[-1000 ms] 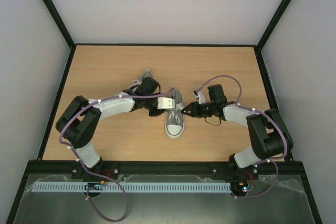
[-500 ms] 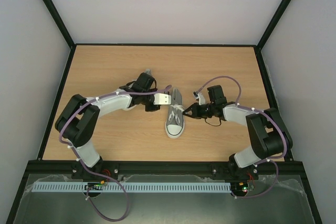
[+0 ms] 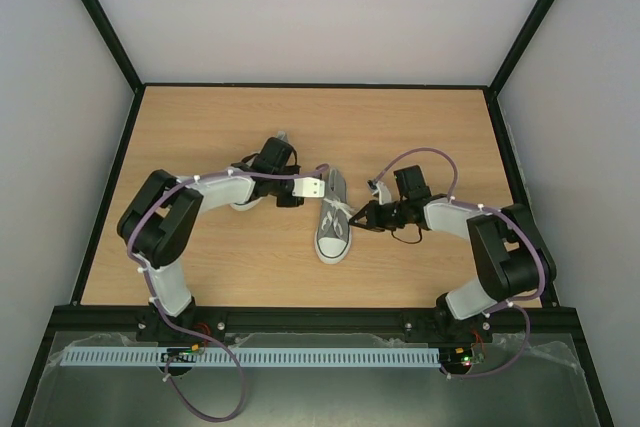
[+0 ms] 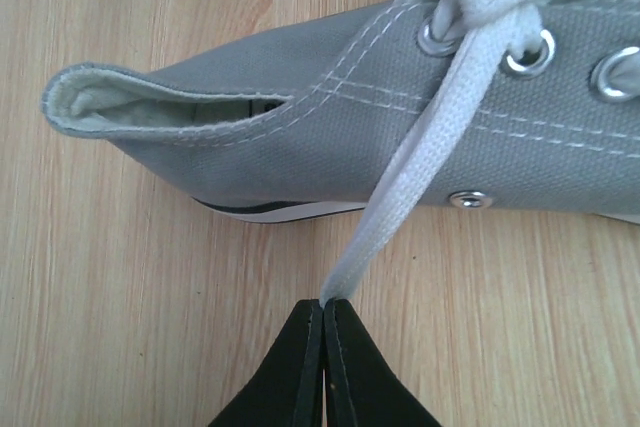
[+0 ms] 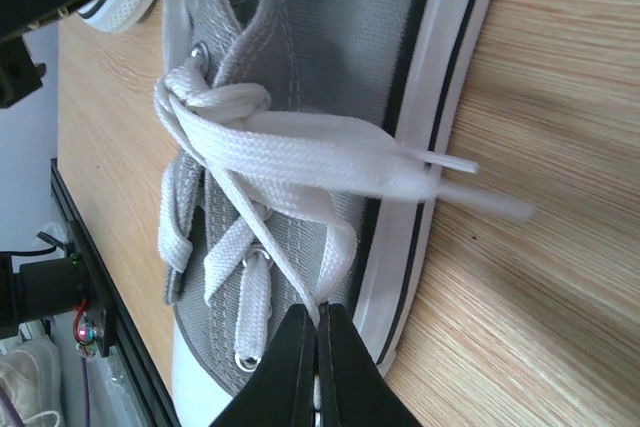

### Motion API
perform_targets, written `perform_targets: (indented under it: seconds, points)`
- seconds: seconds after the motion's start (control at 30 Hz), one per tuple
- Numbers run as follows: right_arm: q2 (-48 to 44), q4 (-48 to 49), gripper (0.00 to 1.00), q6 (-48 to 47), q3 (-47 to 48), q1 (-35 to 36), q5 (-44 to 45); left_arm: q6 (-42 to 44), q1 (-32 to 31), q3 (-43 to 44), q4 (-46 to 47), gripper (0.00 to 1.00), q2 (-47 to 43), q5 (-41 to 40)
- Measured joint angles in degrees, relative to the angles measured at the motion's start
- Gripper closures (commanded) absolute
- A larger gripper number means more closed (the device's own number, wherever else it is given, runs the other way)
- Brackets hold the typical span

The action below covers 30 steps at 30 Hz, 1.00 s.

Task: Tie the shoes
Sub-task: Tie the shoelace on the shoe.

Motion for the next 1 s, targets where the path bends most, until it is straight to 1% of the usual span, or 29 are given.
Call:
perform_targets:
  seconds: [0.67,0.83,1.0]
  points:
    - [2.32,-1.31,0.99,-1.07,-0.55,-1.05,1.7,3.87,0.81,0.02,1.14,0.98,1.73,0.59]
    - [2.91,-0.76,0.99,-0.37,-0.46,-1.14,0.0,3.76,0.76,-0.07,0.72,0.97,1.6,1.55]
    - [3.48,-1.51,0.99,-0.66,0.87,-1.14,-0.15,3.08,0.11,-3.02,1.49,0.98,0.39,1.4]
